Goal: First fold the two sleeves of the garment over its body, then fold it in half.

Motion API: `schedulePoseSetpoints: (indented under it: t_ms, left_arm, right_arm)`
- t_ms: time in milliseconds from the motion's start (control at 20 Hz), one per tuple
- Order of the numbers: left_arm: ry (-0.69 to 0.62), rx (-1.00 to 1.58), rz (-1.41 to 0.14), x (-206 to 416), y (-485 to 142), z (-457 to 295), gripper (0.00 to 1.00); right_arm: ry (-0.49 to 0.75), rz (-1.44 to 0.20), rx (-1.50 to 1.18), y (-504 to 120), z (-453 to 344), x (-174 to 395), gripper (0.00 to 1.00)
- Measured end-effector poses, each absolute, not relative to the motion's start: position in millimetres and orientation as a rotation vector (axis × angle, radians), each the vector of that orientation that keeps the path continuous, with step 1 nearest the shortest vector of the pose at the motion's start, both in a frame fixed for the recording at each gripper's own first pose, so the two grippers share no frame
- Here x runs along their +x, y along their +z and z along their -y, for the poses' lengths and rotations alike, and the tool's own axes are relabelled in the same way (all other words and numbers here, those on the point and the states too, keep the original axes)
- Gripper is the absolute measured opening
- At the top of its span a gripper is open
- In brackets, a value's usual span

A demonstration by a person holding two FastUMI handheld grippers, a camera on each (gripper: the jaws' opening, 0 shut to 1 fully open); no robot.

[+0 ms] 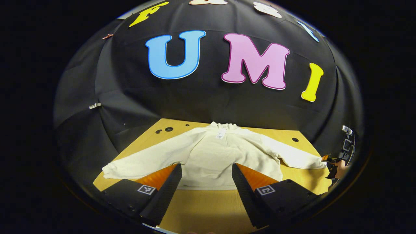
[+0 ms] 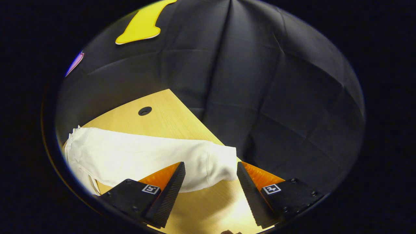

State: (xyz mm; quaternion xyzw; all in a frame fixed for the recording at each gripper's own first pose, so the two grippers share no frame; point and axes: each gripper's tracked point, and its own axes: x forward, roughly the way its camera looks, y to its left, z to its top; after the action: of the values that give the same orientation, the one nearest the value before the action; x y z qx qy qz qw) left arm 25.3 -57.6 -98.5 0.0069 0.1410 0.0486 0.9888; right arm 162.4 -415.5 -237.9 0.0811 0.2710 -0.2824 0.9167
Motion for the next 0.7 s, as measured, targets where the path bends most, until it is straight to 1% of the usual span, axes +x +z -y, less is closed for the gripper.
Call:
schedulePoseSetpoints:
  t_ms: [150, 250, 350, 400, 450, 550, 600, 650, 700]
  left_arm:
    - [0.104, 0.003, -0.300, 26, -103, 58, 0.97]
    - [0.107, 0.004, -0.299, 29, -103, 59, 0.97]
    - [0.104, -0.001, -0.297, 31, -102, 61, 0.96]
    - [0.100, -0.007, -0.299, 32, -101, 64, 0.96]
    - [0.098, -0.009, -0.301, 33, -103, 65, 0.96]
    - [0.092, -0.008, -0.305, 33, -104, 67, 0.96]
    - [0.088, -0.010, -0.306, 33, -105, 69, 0.96]
    - [0.082, -0.011, -0.308, 34, -106, 71, 0.96]
    - [0.075, -0.011, -0.312, 35, -107, 73, 0.96]
  right_arm:
    - [-0.588, -0.591, 0.166, -252, 423, 163, 0.98]
    - [-0.581, -0.650, 0.187, -272, 424, 161, 0.98]
    - [-0.581, -0.622, 0.239, -274, 425, 166, 0.99]
    - [-0.581, -0.623, 0.273, -274, 421, 160, 0.96]
    - [-0.583, -0.586, 0.264, -272, 424, 162, 0.96]
    - [-0.551, -0.579, 0.237, -277, 420, 165, 0.96]
    - [-0.537, -0.585, 0.230, -277, 416, 166, 0.87]
    - [-0.521, -0.586, 0.229, -275, 414, 170, 0.87]
    - [-0.505, -0.594, 0.231, -275, 410, 172, 0.73]
